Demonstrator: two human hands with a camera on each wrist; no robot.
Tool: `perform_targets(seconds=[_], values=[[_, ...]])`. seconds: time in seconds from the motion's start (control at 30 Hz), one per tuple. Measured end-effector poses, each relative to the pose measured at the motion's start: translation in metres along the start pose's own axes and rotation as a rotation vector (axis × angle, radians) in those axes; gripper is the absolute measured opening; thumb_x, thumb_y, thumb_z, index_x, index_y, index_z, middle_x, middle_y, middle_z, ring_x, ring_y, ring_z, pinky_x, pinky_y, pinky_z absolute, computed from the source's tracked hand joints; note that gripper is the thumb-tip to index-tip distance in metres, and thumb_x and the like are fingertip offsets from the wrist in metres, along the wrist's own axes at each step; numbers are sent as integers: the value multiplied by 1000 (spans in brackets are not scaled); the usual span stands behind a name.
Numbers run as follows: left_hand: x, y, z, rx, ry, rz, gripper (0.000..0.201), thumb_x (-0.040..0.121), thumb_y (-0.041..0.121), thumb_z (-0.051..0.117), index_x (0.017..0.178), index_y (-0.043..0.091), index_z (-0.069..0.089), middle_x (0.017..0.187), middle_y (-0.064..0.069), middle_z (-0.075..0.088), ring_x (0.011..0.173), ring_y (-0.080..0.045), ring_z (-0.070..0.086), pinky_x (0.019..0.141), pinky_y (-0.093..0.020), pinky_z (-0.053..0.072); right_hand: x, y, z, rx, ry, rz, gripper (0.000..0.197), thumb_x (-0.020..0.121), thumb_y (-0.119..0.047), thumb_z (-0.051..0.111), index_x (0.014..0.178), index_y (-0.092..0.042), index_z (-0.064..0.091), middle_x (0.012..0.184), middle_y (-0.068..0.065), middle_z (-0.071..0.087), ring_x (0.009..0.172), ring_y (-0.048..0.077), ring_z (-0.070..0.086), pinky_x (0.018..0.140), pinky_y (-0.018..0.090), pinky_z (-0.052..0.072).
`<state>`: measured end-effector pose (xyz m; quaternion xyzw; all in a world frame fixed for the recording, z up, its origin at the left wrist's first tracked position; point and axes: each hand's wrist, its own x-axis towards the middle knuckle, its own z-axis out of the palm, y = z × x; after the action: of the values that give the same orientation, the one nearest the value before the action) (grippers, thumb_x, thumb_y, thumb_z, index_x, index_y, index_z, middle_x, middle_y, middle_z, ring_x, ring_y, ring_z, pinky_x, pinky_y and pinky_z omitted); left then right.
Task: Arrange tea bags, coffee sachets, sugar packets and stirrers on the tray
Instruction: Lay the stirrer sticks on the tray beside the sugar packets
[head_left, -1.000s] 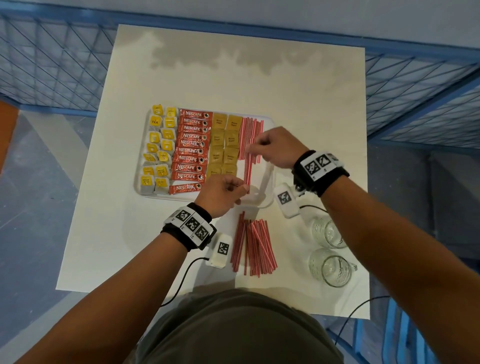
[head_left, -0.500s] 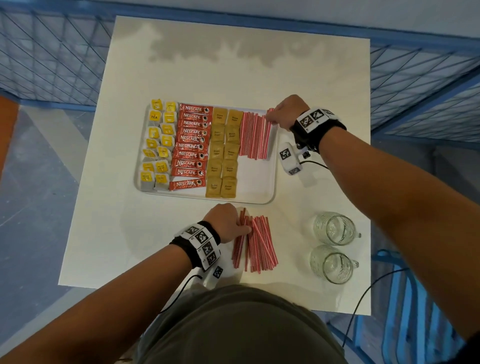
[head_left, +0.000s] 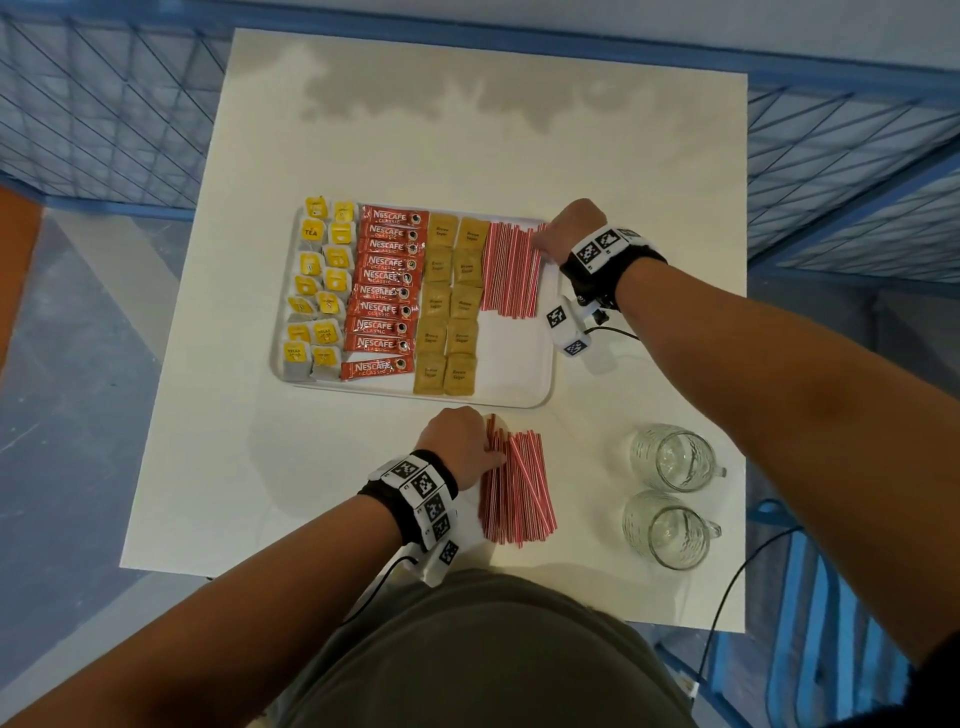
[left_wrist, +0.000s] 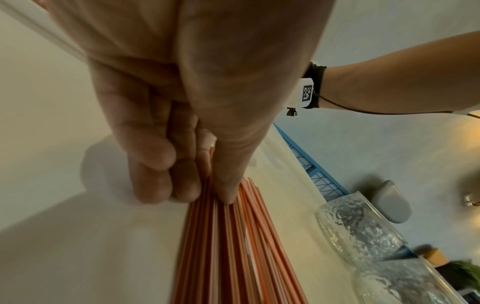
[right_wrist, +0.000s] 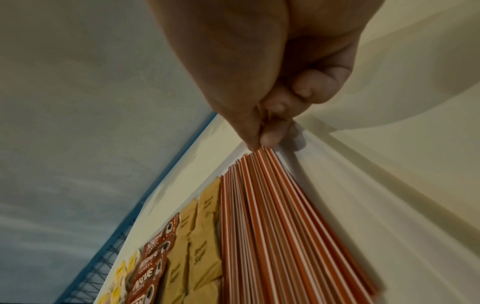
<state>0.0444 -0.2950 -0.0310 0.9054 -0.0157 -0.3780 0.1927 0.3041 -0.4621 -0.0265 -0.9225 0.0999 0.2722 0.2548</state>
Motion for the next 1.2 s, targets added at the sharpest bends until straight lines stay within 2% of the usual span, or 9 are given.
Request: perform_targets(seconds=[0.17,0.3,0.43,0.57,0.73,0.87,0.93,1.07,1.2], values=[[-2,-2,1,-15,25,-45,49,84,56,71,60,17,51,62,2,54,67,-19,60,68,-33,54,-2,3,3,33,82,-1,32,79,-33,71,60,-14,53,55,-2,51,48,19,46,48,25,38],[-6,0,3,-26,17,-70,48,82,58,71,63,17,53,64,2,57,66,-17,59,63,-31,51,-15,2,0,67,107,-8,35,85,-35,68,78,-1,73,73,7,73,63,24,68,59,31,58],[-6,4,6,-34,14,-73,43,83,53,72,65,17,57,66,2,62,67,-16,63,65,-32,55,-48,5,-2,74,92,-97,31,91,-25,63,85,2,78,82,13,77,57,15,61,60,29,57],[-5,6,9,-73,24,-107,40,82,49,73,64,17,57,67,2,61,67,-16,63,63,-30,53,-90,16,0,96,41,-157,33,94,-27,64,81,0,77,81,11,77,53,12,58,60,28,54],[-8,8,12,-108,14,-110,43,86,42,69,54,18,54,56,4,53,54,-11,53,50,-23,37,-140,37,13,87,-31,-185,30,98,-33,63,82,-12,79,87,-3,76,45,-1,53,52,15,41],[-11,9,12,-142,32,-116,44,87,40,71,52,18,55,54,5,52,52,-9,50,48,-22,33,-175,58,37,30,-100,-204,45,97,-35,63,56,-17,64,83,-4,77,53,5,62,59,23,48],[-12,8,12,-171,39,-124,42,86,38,72,52,18,57,53,5,54,52,-10,52,49,-23,34,-189,68,50,5,-130,-197,49,97,-35,64,53,-14,61,76,-4,76,58,11,65,62,24,50],[-13,4,14,-237,30,-126,31,84,34,75,58,18,69,58,3,64,61,-15,62,60,-28,48,-208,86,73,-38,-166,-198,49,92,-37,67,50,-12,60,59,0,68,57,16,66,59,28,53],[-17,0,15,-296,24,-123,30,83,35,77,58,19,70,60,3,68,63,-15,66,68,-31,56,-223,94,88,-104,-188,-154,46,89,-47,71,58,-14,66,54,-3,61,55,13,61,54,26,44]])
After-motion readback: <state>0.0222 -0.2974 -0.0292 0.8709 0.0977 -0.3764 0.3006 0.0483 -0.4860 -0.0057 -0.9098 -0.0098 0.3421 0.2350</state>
